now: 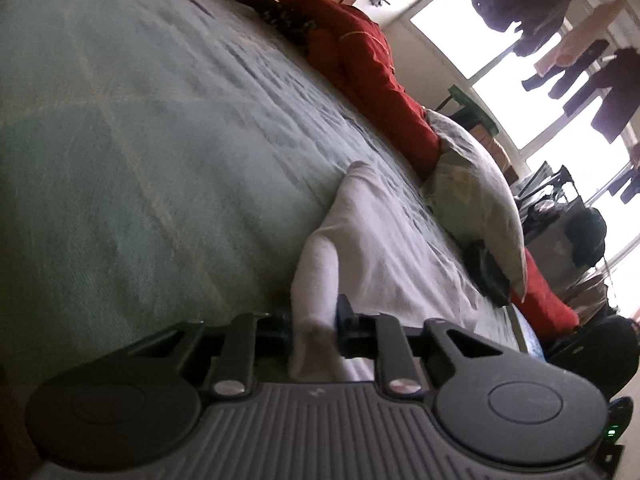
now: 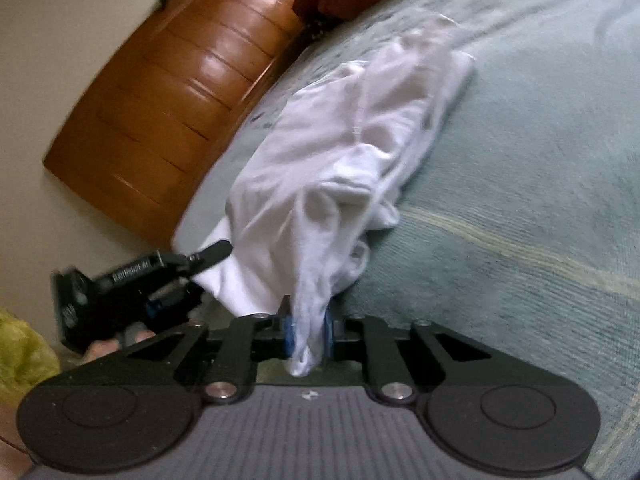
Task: Fold clothes
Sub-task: 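Carry the sweatshirt toward the headboard and lower it with both grippers, then open both grippers to release the sweatshirt onto the quilt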
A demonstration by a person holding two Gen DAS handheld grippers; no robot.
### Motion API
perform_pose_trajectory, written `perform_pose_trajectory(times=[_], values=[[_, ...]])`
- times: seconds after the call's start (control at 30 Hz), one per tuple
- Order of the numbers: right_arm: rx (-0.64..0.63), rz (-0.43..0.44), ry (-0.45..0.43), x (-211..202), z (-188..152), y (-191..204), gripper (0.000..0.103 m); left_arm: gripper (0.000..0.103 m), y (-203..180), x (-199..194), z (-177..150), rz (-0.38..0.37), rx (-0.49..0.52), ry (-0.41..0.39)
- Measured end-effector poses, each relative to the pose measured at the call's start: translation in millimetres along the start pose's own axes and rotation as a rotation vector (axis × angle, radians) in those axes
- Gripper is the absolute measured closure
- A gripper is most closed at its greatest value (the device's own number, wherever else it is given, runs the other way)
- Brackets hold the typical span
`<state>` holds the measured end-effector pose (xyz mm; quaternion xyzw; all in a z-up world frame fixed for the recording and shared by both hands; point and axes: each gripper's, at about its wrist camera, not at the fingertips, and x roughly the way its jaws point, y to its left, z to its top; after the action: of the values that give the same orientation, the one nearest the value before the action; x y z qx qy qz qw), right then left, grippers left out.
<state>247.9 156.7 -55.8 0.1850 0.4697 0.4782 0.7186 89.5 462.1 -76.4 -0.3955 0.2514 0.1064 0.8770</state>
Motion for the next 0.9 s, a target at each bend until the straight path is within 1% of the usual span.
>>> perform_pose_trajectory(times=[0.03,0.1,0.13,0.17,0.2,0.23,0.3,0.33,0.4,0.43,0.5,0.57,0.6,0.63,0.67,0.73,0.77,0.83,0.9], values=[[-0.017,-0.015,0.003,1.2,0.3,8.1,0.085,0.089,-2.1,-2.8,4.8,0.002,0.015,-0.007],[-0.038,-0.018,0.014,3.9,-3.0,17.7,0.084,0.089,-2.8,-7.4,13.7,0.019,0.032,-0.009],[-0.043,-0.021,0.025,6.7,-4.7,20.6,0.081,0.088,-1.5,-8.0,16.5,0.028,0.033,0.001],[-0.042,-0.031,0.036,8.5,-7.5,18.9,0.080,0.086,1.1,-8.1,17.8,0.048,0.031,0.012],[-0.048,-0.032,0.039,8.3,-10.4,17.6,0.080,0.080,4.2,-8.1,18.6,0.070,0.029,0.022],[-0.055,-0.032,0.040,7.8,-13.2,16.4,0.080,0.078,8.1,-10.2,18.2,0.087,0.028,0.030],[-0.067,-0.039,0.049,-2.5,-13.6,16.7,0.078,0.079,14.6,-24.8,16.3,0.115,0.032,0.002],[-0.079,-0.050,0.046,-7.3,-11.1,18.9,0.075,0.079,15.0,-33.0,17.3,0.141,0.044,-0.024],[-0.162,-0.103,0.009,-19.4,-4.7,28.8,0.073,0.075,9.6,-46.0,20.7,0.199,0.082,-0.064],[-0.220,-0.128,-0.022,-23.0,1.0,36.6,0.073,0.072,3.7,-50.3,22.6,0.202,0.115,-0.072],[-0.336,-0.176,-0.087,-29.7,12.8,52.4,0.072,0.057,-15.5,-51.2,27.1,0.173,0.185,-0.065],[-0.432,-0.202,-0.136,-28.6,23.4,66.1,0.065,0.051,-43.6,-37.9,29.2,0.129,0.272,-0.043],[-0.467,-0.221,-0.139,-23.0,26.8,68.4,0.060,0.047,-58.1,-30.5,30.1,0.106,0.316,-0.031],[-0.501,-0.241,-0.138,-16.9,30.0,70.2,0.057,0.045,-72.6,-23.1,31.0,0.083,0.361,-0.019],[-0.535,-0.261,-0.138,-10.8,33.2,72.0,0.057,0.041,-84.7,-13.3,31.2,0.065,0.396,-0.004],[-0.542,-0.298,-0.079,9.1,33.4,61.6,0.056,0.039,-100.6,4.0,30.0,0.038,0.453,0.022],[-0.540,-0.314,-0.050,17.6,31.0,54.3,0.055,0.038,-105.9,14.9,29.0,0.037,0.471,0.035],[-0.552,-0.306,-0.066,14.5,24.9,48.2,0.053,0.036,-99.8,34.7,26.7,0.075,0.453,0.073],[-0.546,-0.294,-0.077,9.4,21.6,44.4,0.051,0.037,-88.6,51.8,25.2,0.107,0.414,0.112]])
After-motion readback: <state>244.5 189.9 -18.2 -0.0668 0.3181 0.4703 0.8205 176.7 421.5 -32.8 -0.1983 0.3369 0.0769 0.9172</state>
